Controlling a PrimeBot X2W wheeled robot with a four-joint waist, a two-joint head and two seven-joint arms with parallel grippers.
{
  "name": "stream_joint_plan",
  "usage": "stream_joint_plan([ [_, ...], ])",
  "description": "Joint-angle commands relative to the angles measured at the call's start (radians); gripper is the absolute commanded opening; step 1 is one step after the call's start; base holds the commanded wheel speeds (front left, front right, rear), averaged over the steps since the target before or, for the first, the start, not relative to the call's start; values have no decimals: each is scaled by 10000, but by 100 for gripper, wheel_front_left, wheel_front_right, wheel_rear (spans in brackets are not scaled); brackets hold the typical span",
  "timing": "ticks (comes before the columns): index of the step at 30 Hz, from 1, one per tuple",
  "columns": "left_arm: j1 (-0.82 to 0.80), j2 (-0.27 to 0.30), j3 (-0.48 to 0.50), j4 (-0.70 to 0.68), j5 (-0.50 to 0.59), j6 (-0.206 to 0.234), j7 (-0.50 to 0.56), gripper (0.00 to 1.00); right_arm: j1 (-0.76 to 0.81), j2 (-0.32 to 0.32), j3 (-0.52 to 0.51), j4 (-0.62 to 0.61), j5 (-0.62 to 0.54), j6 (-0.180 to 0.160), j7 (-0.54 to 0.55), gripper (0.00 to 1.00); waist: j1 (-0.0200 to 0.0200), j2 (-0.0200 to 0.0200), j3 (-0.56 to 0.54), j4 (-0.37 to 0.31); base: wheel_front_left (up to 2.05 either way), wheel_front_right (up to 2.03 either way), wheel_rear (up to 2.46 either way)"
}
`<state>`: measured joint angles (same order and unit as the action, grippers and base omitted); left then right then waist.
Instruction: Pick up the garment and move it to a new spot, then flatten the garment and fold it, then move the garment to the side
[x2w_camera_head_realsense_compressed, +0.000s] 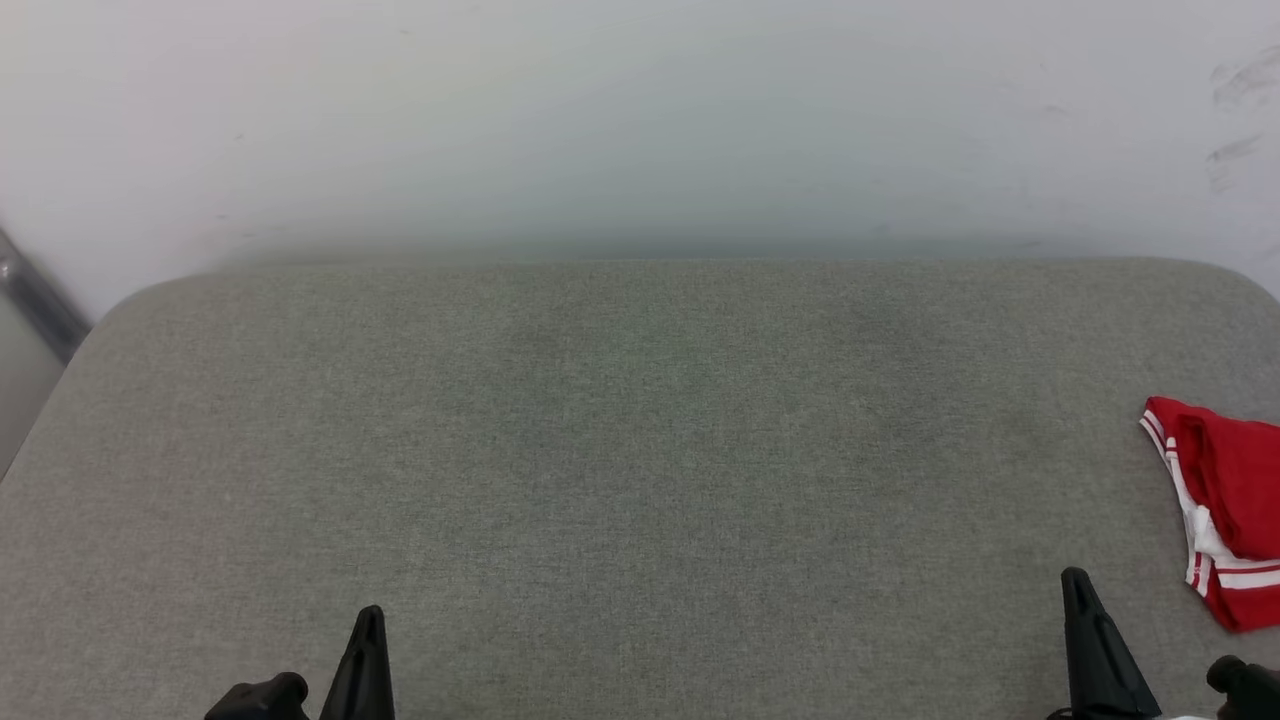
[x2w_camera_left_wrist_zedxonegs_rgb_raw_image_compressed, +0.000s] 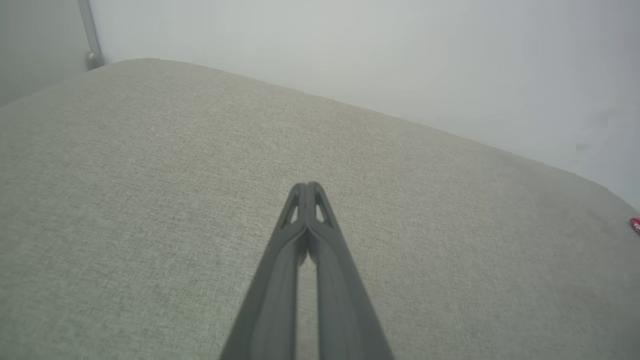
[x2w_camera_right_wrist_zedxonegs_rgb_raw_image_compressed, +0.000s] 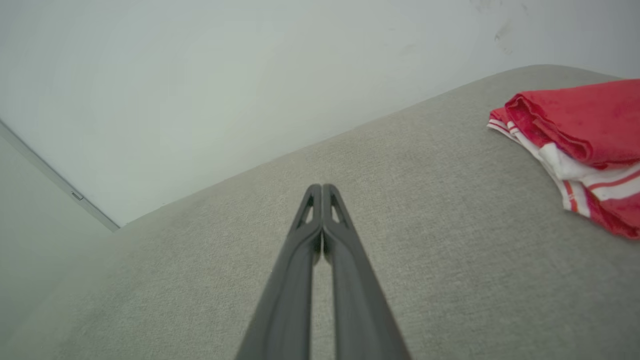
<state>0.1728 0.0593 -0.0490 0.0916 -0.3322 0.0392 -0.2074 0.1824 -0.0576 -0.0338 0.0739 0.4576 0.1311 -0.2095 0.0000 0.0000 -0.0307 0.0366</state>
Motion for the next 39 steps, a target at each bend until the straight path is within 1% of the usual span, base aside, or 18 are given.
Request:
stream_joint_plan([
  [1, -307, 92, 71, -72, -471, -92, 68, 0, -331, -107, 2, -66, 440, -1, 62, 0, 0, 0, 4, -4, 0, 0, 0],
  [19, -965, 199, 247, 356, -3674, -502, 678, 0, -981, -210, -10, 353, 3325, -2, 690, 0, 0, 0, 58, -63, 0, 0, 0],
  [39, -1531, 246, 483, 669, -6510, -864, 1284, 0, -1577, -253, -84, 735, 5889, -2, 1316, 0, 0, 0, 120, -129, 0, 0, 0],
])
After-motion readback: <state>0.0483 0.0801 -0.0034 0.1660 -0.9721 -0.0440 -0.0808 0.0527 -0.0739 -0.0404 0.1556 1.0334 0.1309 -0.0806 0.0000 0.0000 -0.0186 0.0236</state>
